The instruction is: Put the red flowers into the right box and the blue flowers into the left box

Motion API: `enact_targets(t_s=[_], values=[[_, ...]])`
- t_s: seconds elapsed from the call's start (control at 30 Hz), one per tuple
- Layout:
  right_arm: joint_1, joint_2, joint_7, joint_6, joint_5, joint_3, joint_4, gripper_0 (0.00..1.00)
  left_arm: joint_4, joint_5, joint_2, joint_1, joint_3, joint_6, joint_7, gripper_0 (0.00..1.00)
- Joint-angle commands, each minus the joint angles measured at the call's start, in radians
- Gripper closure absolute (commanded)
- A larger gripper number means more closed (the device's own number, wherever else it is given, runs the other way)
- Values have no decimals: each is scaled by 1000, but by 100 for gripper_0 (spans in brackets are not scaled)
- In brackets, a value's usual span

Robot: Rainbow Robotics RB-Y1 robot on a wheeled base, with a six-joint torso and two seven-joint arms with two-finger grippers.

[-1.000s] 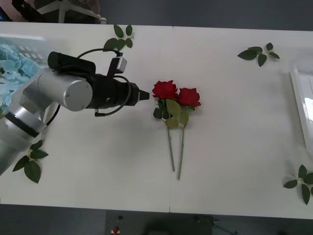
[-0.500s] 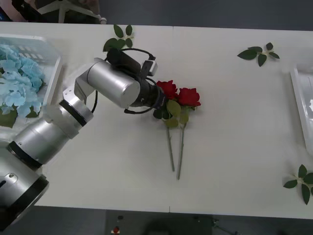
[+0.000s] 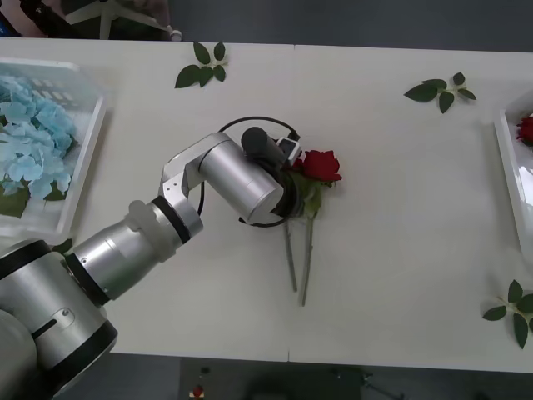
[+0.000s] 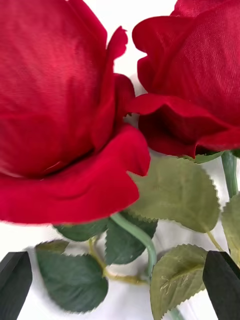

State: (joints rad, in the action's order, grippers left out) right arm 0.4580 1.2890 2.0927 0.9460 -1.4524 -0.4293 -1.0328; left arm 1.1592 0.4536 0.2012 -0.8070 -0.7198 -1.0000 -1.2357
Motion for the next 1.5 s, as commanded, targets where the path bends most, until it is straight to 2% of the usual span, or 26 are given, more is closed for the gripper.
enact_targets(t_s=[0.03, 0.1, 0.17, 0.23, 0.33, 0.4, 0.57, 0.63, 0.77, 0.97, 1.17, 1.23, 1.4, 1.5], values=[[11, 10, -77, 102, -143, 47, -107, 0, -52, -3, -11, -83, -30, 55, 41, 0], [10, 15, -108, 154, -224, 47, -161, 0, -81, -7, -19, -92, -30, 84, 41, 0], [10, 15, -135, 191, -264, 53, -213, 0, -104, -15, -23, -95, -30, 110, 39, 7], [10, 15, -198, 212, -312, 57, -280, 0, -131, -33, -28, -95, -32, 146, 35, 31], [10, 15, -292, 211, -322, 60, -372, 0, -162, -38, -34, -98, -41, 170, 27, 50], [10, 15, -367, 198, -315, 60, -441, 0, -171, -38, -36, -103, -59, 178, 27, 56], [10, 10, -611, 194, -221, 73, -667, 0, -171, -41, -36, -106, -92, 176, 27, 90], [10, 9, -694, 209, -181, 87, -744, 0, -170, -43, -36, -106, -93, 178, 27, 99], [10, -17, -844, 217, -100, 89, -862, 0, -171, -49, -34, -106, -93, 176, 28, 100], [13, -146, -1045, 278, 115, 87, -968, 0, -118, -50, 17, -107, -82, 170, 42, 100], [13, -327, -1096, 415, 329, 81, -989, 0, 191, 111, 264, -84, -53, 92, 47, 100], [13, -412, -1100, 470, 420, 81, -991, 0, 362, 220, 366, -34, 28, 93, 45, 100], [13, -563, -1116, 547, 596, 76, -972, 0, 674, 428, 438, 118, 272, 106, 36, 100], [10, -628, -1114, 554, 681, 72, -948, 0, 749, 508, 412, 153, 338, 184, 38, 100]])
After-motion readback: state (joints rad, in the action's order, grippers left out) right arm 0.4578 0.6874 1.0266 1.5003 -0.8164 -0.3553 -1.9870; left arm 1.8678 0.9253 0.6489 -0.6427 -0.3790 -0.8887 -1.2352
